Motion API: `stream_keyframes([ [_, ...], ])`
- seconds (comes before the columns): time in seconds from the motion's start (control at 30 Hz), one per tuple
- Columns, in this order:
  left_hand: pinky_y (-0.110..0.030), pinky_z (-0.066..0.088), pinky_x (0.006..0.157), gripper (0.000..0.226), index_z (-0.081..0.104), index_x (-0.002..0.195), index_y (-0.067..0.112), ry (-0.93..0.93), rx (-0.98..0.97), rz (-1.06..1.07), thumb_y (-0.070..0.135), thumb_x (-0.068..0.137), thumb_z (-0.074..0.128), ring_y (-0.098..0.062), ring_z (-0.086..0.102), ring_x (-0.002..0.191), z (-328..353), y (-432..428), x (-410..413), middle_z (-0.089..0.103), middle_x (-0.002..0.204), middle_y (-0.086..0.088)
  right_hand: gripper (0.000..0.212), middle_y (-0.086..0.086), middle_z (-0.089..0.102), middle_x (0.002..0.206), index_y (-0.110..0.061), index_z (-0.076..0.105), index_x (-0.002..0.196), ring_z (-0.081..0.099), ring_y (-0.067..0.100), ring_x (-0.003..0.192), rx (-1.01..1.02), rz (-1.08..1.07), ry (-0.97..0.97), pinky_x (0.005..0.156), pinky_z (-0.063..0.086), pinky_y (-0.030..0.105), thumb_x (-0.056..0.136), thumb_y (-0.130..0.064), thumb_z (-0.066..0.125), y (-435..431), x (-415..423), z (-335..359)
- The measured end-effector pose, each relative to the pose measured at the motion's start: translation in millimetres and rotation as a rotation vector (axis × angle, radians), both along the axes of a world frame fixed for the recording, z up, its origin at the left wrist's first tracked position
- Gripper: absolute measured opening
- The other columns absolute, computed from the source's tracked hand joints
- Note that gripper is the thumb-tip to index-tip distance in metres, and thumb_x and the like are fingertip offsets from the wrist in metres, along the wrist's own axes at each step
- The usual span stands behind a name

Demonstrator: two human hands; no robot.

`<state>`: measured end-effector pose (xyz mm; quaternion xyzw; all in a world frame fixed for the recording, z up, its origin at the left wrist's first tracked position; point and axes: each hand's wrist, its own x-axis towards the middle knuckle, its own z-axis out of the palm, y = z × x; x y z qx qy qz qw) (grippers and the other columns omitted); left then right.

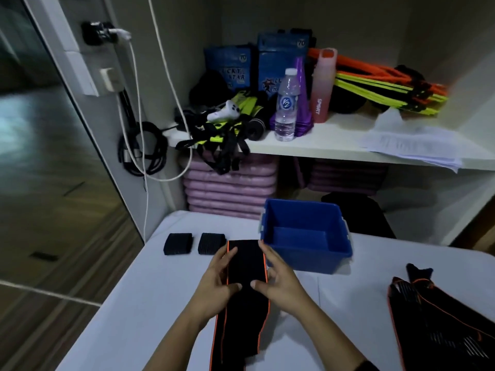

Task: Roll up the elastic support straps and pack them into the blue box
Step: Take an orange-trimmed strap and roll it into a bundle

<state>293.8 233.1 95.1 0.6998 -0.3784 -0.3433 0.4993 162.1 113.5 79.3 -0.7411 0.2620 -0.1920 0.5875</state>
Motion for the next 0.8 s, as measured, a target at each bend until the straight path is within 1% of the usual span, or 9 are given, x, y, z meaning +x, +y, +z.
stream_keyframes([
  [0.17,-0.031,0.048,0.097,0.079,0.033,0.142,0.019,0.064,0.105,-0.026,-0.003,0.07,0.054,-0.022,0.044,0.127,-28,-13,31,0.02,0.149,0.014,0.087,-0.011,0.017,0.153,-0.029,0.019,0.147,0.022,0.009,0.142,0.019,0.026,0.156,0.116,0.028,0.035,0.08,0.0,0.066,-1,35,-28],
  [0.3,-0.03,0.048,0.098,0.074,0.038,0.138,0.02,0.049,0.081,-0.024,-0.008,0.071,0.052,-0.017,0.047,0.126,-44,-26,53,0.024,0.145,0.017,0.089,-0.024,0.013,0.149,-0.04,0.017,0.146,0.018,0.005,0.141,0.031,-0.007,0.199,0.116,0.028,0.036,0.081,-0.004,0.065,-11,54,-48],
  [0.37,-0.027,0.045,0.101,0.075,0.039,0.138,0.02,0.008,0.051,-0.021,-0.017,0.074,0.047,0.0,0.042,0.127,-57,-29,61,0.021,0.145,0.019,0.091,-0.026,0.01,0.153,-0.052,0.015,0.143,0.021,0.003,0.141,0.02,-0.02,0.218,0.115,0.031,0.038,0.081,-0.009,0.065,-17,62,-58],
  [0.43,-0.029,0.041,0.105,0.079,0.035,0.138,0.026,-0.037,0.067,-0.039,-0.017,0.073,0.047,0.012,0.034,0.128,-76,-30,69,0.015,0.149,0.017,0.094,-0.025,0.007,0.155,-0.057,0.01,0.141,0.032,-0.001,0.133,-0.003,0.006,0.24,0.111,0.035,0.03,0.082,-0.005,0.062,-21,69,-74],
  [0.5,-0.033,0.036,0.109,0.08,0.028,0.14,0.03,-0.05,0.151,-0.077,-0.011,0.074,0.048,-0.004,0.023,0.139,-96,-29,75,0.007,0.151,0.009,0.095,-0.023,0.0,0.155,-0.058,0.004,0.136,0.033,0.002,0.133,-0.022,0.039,0.303,0.109,0.035,0.025,0.083,-0.004,0.061,-21,74,-92],
  [0.6,-0.025,0.033,0.108,0.075,0.019,0.145,0.018,-0.039,0.353,-0.151,-0.001,0.082,0.054,-0.013,0.027,0.135,-120,-25,81,0.011,0.15,-0.004,0.094,-0.023,-0.002,0.152,-0.069,-0.001,0.124,0.041,0.02,0.131,-0.004,0.033,0.381,0.108,0.04,0.044,0.082,-0.017,0.064,-19,75,-117],
  [0.67,-0.028,0.033,0.109,0.07,0.027,0.143,0.016,-0.01,0.355,-0.109,0.005,0.082,0.06,-0.014,0.036,0.13,-129,-23,82,0.027,0.144,-0.005,0.086,-0.016,0.004,0.153,-0.056,0.006,0.134,0.044,0.025,0.129,0.024,-0.022,0.394,0.106,0.042,0.041,0.083,-0.02,0.066,-17,75,-123],
  [0.73,-0.029,0.035,0.109,0.064,0.037,0.137,0.015,0.082,0.308,-0.039,-0.002,0.081,0.061,-0.013,0.042,0.127,-133,-20,82,0.041,0.139,-0.004,0.083,-0.009,0.006,0.157,-0.039,0.016,0.145,0.052,0.017,0.117,0.027,-0.081,0.397,0.098,0.048,0.032,0.083,-0.02,0.068,-16,71,-128],
  [0.8,-0.02,0.038,0.102,0.06,0.043,0.132,0.016,0.16,0.26,-0.016,-0.009,0.08,0.061,-0.011,0.046,0.125,-133,-15,80,0.05,0.134,-0.001,0.085,-0.007,0.006,0.158,-0.031,0.019,0.148,0.051,0.012,0.109,0.045,-0.118,0.397,0.088,0.052,0.023,0.082,-0.019,0.07,-13,66,-129],
])
